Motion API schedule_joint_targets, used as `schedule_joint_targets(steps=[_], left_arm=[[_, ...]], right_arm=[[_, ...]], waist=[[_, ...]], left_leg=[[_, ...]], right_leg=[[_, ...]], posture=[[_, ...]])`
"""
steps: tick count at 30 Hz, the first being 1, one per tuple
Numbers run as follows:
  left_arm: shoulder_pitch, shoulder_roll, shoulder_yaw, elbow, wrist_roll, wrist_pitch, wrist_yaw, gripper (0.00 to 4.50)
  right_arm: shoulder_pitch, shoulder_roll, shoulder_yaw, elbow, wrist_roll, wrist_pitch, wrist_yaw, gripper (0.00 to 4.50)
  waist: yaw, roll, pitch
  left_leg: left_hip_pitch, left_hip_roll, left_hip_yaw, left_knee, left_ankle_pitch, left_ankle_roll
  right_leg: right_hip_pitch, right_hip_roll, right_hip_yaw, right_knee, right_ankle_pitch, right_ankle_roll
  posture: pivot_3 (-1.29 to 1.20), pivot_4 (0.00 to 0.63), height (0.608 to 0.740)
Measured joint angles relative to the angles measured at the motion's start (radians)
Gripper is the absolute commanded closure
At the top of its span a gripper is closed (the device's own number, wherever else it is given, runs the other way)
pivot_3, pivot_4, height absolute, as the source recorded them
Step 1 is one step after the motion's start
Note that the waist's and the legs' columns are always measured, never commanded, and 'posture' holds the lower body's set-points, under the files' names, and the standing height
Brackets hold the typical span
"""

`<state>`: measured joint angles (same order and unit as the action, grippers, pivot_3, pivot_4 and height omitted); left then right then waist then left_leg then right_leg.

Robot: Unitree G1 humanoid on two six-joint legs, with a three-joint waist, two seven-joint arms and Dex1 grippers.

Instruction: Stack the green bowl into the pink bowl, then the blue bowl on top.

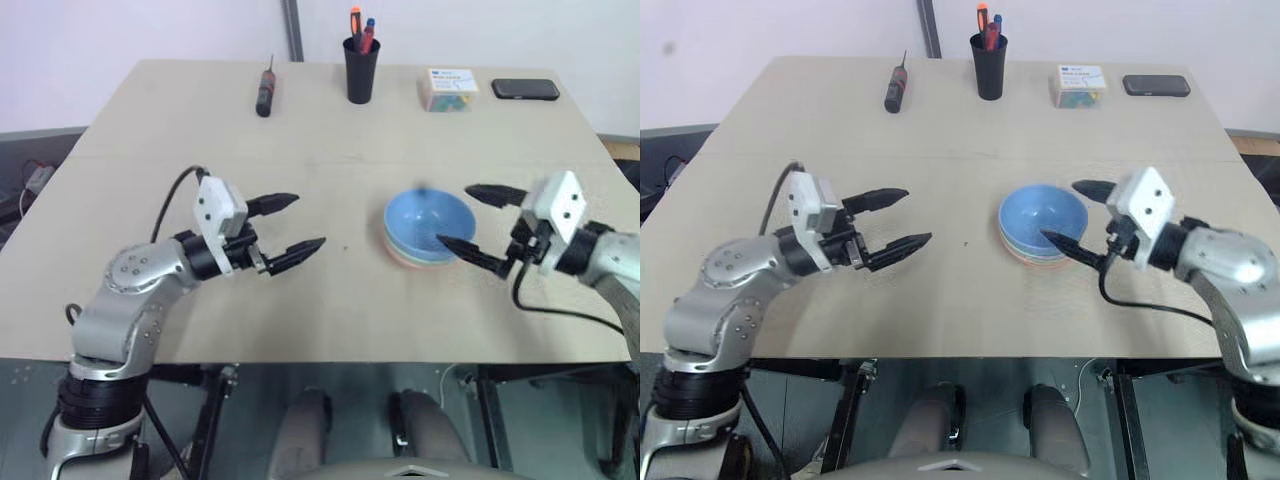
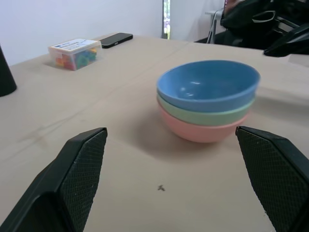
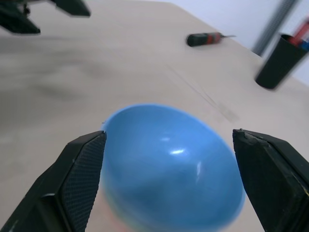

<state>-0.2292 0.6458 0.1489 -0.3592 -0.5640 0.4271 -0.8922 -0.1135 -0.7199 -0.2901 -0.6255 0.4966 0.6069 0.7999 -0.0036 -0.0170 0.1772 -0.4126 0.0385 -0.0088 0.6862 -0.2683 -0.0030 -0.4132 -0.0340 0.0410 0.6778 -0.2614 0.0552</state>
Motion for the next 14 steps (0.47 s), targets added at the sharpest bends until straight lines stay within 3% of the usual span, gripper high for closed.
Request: schedule_joint_targets(steps=[5, 8, 14], left_arm=[[0.022, 0.007, 0.000, 0.026, 0.021, -0.040, -0.022, 0.00], [0.038, 0.039, 0.006, 0.046, 0.016, -0.039, -0.055, 0.00], [0.087, 0.113, 0.063, 0.053, -0.024, -0.015, -0.112, 0.00]], right_arm=[[0.265, -0.007, -0.166, -0.051, 0.035, -0.005, 0.028, 0.10], [0.336, -0.001, -0.250, -0.039, 0.057, -0.015, 0.042, 0.10], [0.416, -0.002, -0.287, -0.040, 0.054, -0.081, 0.060, 0.10]], waist=[[-0.005, 0.000, 0.000], [-0.012, 0.000, -0.001], [-0.011, 0.000, -0.001]], left_leg=[[0.004, 0.000, 0.001, 0.000, 0.000, 0.000], [0.011, 0.001, 0.005, -0.002, 0.000, 0.000], [0.015, 0.002, 0.005, -0.003, 0.000, 0.000]], right_leg=[[0.003, 0.001, 0.001, 0.001, 0.000, 0.000], [0.007, 0.001, 0.005, 0.001, 0.000, 0.000], [0.010, 0.003, 0.005, 0.000, -0.001, 0.000]], posture=[[0.00, 0.150, 0.740], [0.00, 0.150, 0.740], [0.00, 0.150, 0.740]])
